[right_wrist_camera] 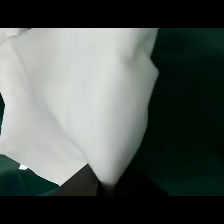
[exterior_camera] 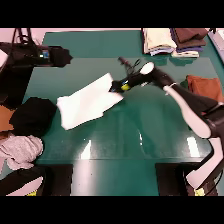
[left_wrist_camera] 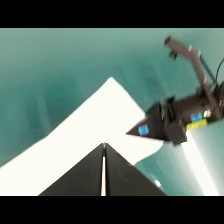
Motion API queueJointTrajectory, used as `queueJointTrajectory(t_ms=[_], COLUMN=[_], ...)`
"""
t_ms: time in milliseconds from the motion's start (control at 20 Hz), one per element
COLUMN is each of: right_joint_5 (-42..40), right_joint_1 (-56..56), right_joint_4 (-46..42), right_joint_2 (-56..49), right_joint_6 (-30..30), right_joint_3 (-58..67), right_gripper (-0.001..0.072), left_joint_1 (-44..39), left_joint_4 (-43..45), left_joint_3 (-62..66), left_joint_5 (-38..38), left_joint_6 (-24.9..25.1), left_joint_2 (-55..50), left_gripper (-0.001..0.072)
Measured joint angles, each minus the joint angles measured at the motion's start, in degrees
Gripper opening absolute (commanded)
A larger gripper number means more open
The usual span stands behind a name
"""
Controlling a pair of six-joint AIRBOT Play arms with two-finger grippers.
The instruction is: Fold the shirts.
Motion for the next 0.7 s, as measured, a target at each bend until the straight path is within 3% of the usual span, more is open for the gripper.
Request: queueJointTrajectory(t_ms=[350, 700], right_joint_5=[7.8, 2.4], right_joint_1=[-24.3, -47.1], right_joint_4=[-15.3, -14.7], right_joint_2=[12.0, 14.1], right_joint_6=[2.6, 2.8], right_joint_3=[0.9, 1.0], right_gripper=[0.0018, 0.0017], left_joint_1=[-4.8, -5.4], left_joint_4=[-0.7, -2.9], left_joint_3=[0.0, 0.0], left_joint_5=[2.1, 2.4], left_joint_6=[-0.3, -1.8], left_joint_2=[0.0, 0.0], left_gripper=[0.0020, 0.0020])
